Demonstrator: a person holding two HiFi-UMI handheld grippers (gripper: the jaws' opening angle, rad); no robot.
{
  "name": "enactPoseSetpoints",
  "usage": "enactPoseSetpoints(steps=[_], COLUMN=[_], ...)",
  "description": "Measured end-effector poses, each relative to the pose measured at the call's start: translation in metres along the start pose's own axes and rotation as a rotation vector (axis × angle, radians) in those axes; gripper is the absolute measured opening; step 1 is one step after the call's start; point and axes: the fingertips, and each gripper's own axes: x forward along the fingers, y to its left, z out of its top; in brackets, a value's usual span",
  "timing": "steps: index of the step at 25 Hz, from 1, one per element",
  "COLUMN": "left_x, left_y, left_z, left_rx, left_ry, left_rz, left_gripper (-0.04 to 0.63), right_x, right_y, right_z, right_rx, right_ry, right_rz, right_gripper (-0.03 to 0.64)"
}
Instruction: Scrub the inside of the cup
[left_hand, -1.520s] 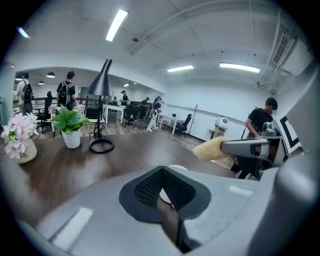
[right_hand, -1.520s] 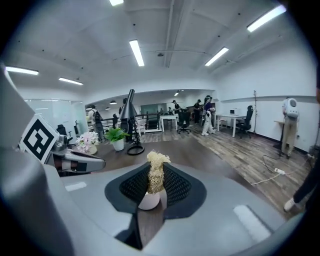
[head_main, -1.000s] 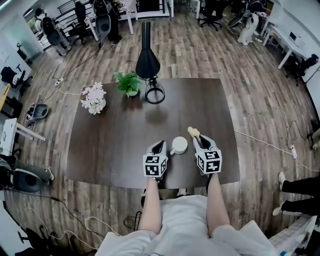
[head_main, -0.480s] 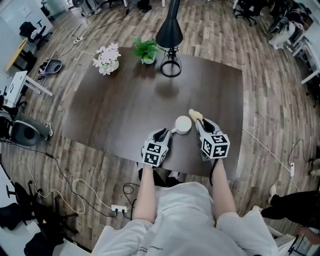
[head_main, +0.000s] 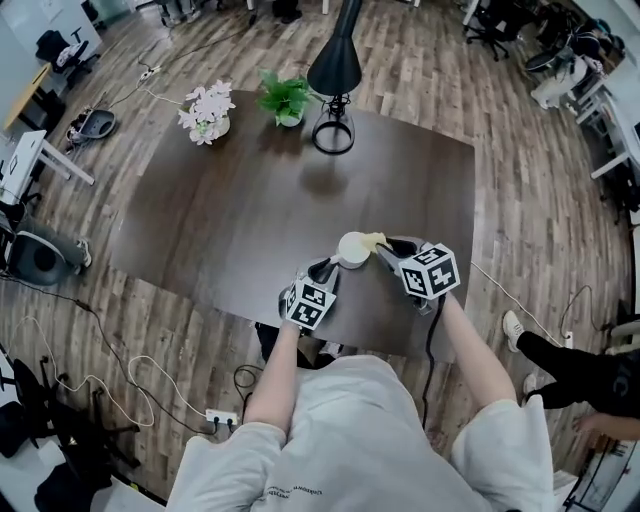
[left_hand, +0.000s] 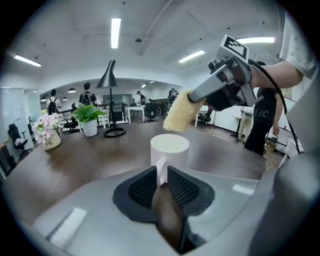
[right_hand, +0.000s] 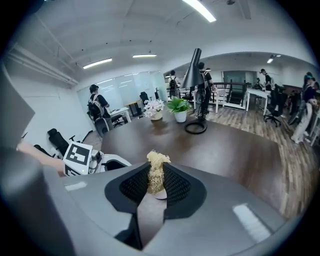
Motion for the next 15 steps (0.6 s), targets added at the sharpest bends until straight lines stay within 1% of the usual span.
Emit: enactPoseSetpoints(steps=[3, 8, 12, 15], left_x=[0.003, 0.008, 0.019, 0.019], left_y=[0.006, 0.007, 0.008, 0.003], left_z=[0.002, 0.005, 0.005, 0.011], left_rx=[0.016, 0.060, 0.106, 0.110], left_ry=[0.002, 0.021, 0.063, 0.053], left_rz=[0.010, -0.045, -0.078, -0.098], left_gripper=[0.064, 0.081, 0.084, 0.071], right_x=[0.006, 0.014, 0.021, 0.018], right_y=[0.008, 0.011, 0.012, 0.011], right_z=[0.003, 0.001, 0.002, 0.004], right_rx=[-0.022, -0.064, -0.069, -0.075], right_ry=[0.015, 0.057, 0.071, 0.079], right_rz=[0.019, 0.013, 0.011, 0.007], right_gripper=[0.098, 0.098, 0.098, 0.098])
